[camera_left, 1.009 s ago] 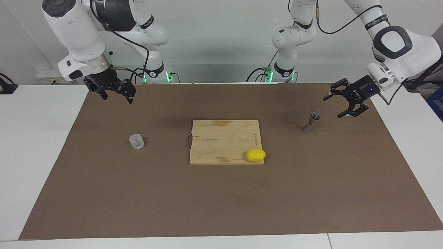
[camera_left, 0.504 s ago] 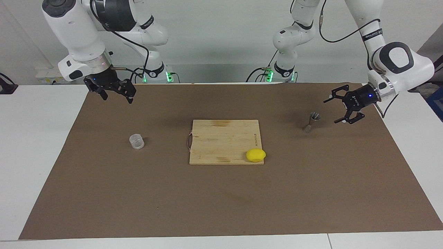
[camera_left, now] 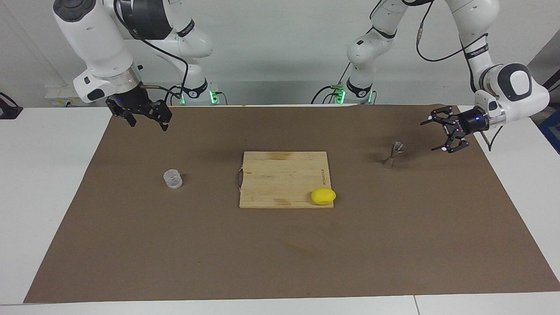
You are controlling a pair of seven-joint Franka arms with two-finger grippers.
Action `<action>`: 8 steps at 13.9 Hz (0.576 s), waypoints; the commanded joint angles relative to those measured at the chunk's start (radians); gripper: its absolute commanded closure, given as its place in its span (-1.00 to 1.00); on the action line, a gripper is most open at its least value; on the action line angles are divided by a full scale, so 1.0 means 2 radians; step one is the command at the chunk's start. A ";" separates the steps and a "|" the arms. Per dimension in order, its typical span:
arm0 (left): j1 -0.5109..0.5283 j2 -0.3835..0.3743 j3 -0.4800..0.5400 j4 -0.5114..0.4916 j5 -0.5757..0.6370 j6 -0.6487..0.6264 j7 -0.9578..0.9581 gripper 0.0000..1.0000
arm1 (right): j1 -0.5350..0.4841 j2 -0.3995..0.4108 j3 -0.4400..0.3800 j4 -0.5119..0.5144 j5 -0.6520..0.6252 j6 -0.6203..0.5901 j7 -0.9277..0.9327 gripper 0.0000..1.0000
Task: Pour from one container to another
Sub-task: 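Move the left gripper forward toward the small metal cup, then open the left gripper and lower it around the metal cup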
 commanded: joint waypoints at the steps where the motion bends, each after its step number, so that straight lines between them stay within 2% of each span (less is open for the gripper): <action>1: 0.019 0.017 -0.004 0.002 -0.018 -0.004 0.054 -1.00 | -0.006 -0.008 0.003 -0.007 -0.002 -0.003 -0.008 -1.00; 4: 0.029 0.025 -0.003 0.001 -0.018 0.003 0.119 -1.00 | -0.006 -0.008 0.003 -0.007 -0.002 -0.003 -0.008 -1.00; 6: 0.022 0.027 -0.003 -0.009 -0.018 0.029 0.185 -1.00 | -0.006 -0.008 0.003 -0.007 -0.002 -0.003 -0.008 -1.00; 8: 0.020 0.043 -0.003 -0.023 -0.018 0.036 0.202 -1.00 | -0.006 -0.008 0.003 -0.007 -0.002 -0.003 -0.008 -1.00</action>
